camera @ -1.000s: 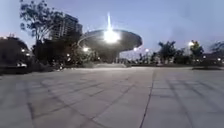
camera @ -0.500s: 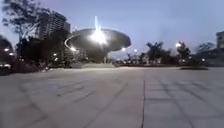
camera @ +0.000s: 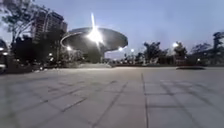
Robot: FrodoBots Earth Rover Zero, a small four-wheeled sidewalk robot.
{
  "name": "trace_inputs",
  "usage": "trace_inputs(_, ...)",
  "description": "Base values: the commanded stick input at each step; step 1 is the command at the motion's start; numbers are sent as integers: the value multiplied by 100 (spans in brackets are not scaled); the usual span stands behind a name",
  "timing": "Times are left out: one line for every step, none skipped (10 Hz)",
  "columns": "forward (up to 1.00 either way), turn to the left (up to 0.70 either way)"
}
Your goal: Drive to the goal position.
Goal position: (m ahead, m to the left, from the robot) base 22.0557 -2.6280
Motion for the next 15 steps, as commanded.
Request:
trace_inputs(70,0)
trace_inputs(70,0)
trace_inputs(70,0)
trace_inputs(70,0)
trace_inputs(70,0)
trace_inputs(70,0)
trace_inputs(70,0)
trace_inputs(70,0)
trace_inputs(70,0)
trace_inputs(70,0)
trace_inputs(70,0)
trace_inputs(70,0)
trace_inputs(70,0)
trace_inputs(70,0)
trace_inputs(70,0)
